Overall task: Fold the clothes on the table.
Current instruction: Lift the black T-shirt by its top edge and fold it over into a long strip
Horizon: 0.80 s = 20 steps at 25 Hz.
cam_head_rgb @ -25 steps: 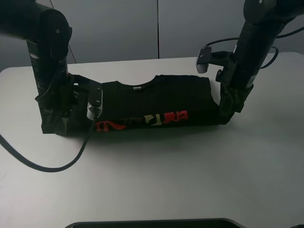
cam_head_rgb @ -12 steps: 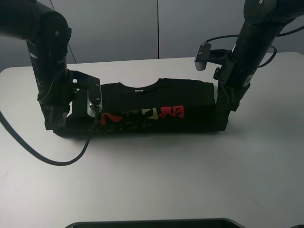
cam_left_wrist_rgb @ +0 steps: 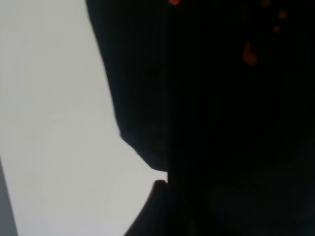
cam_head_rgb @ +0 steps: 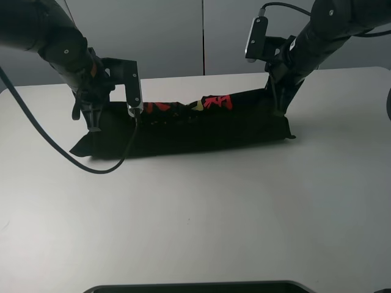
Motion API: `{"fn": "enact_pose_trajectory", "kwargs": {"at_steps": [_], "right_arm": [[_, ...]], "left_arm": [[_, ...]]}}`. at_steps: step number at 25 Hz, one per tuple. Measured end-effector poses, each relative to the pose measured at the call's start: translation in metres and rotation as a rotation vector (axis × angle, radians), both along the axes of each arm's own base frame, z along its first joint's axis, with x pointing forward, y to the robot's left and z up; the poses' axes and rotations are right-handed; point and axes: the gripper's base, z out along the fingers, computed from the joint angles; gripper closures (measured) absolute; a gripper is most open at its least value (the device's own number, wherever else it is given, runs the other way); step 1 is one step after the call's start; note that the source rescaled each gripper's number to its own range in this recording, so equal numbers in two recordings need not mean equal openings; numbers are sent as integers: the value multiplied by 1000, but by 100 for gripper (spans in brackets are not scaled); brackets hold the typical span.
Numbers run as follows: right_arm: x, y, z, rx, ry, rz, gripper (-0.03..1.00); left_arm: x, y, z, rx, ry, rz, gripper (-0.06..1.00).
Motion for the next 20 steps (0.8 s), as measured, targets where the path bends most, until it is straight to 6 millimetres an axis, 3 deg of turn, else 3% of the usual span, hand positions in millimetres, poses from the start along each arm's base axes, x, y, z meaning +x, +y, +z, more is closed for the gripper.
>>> {"fn": "enact_pose_trajectory", "kwargs": {"at_steps": [6,14,17,20], "right_arm": [[17,5,-34,8,-85,23,97],[31,11,-78,44,-173,29,96],[33,12,-81,60,-197,18,83],[39,13,-78,123,-263,-47,57]], "left_arm": [[27,26,-21,-7,-47,102,94],[40,24,-72,-44,-9,56,94],[41,23,-80,-66,-9,82,94],[44,23,-79,-89,-34,123,94]]}}
